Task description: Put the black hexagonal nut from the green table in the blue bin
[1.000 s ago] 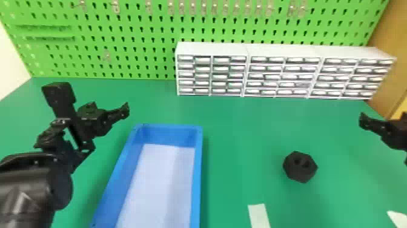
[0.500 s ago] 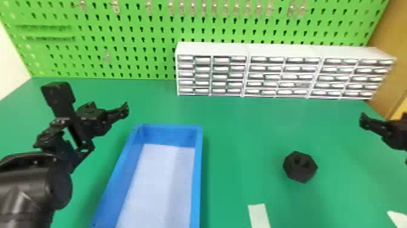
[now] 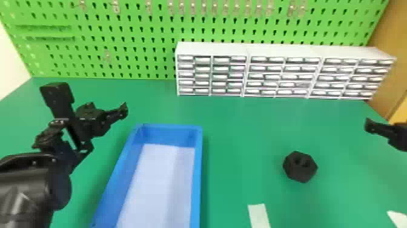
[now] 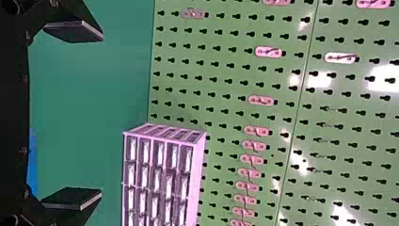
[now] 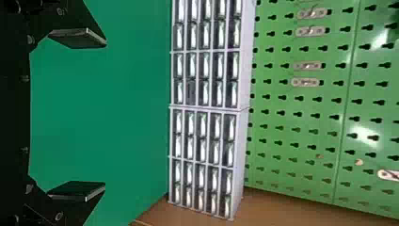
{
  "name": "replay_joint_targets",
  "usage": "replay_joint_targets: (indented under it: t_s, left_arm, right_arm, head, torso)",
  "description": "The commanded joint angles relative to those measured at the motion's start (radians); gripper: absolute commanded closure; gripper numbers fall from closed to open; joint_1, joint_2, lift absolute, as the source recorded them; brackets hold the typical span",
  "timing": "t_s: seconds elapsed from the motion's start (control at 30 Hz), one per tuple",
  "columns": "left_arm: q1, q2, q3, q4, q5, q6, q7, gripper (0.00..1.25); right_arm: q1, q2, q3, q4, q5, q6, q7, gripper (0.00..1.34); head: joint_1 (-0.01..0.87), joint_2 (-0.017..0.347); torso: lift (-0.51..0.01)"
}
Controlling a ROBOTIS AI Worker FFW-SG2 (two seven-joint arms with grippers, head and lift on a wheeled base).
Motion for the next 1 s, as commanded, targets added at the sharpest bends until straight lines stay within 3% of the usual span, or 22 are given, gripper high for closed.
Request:
replay_joint_targets:
  t_s: [0.0, 0.33, 0.67, 0.97]
  left_arm:
    - [0.000, 0.000, 0.000, 0.000, -0.001, 0.000, 0.000, 0.12]
    - [-0.003, 0.000, -0.004, 0.000, -0.006, 0.000, 0.000, 0.12]
    - [-0.002, 0.000, -0.004, 0.000, -0.008, 0.000, 0.000, 0.12]
    - [-0.002, 0.000, -0.003, 0.000, -0.006, 0.000, 0.000, 0.12]
  right_arm:
    - [-0.018, -0.023, 0.016, 0.000, 0.004, 0.071, 0.000, 0.22]
    - [-0.101, -0.072, 0.071, 0.003, -0.007, 0.286, 0.000, 0.22]
    - [-0.167, -0.061, 0.102, 0.005, 0.004, 0.438, 0.000, 0.22]
    - [-0.230, -0.060, 0.158, 0.005, 0.088, 0.622, 0.000, 0.22]
  head:
    - [0.666, 0.032]
    - [0.666, 0.032]
    - [0.666, 0.032]
    - [0.666, 0.032]
  torso:
    - [-0.100]
    - [-0.100]
    - [-0.100]
    - [-0.100]
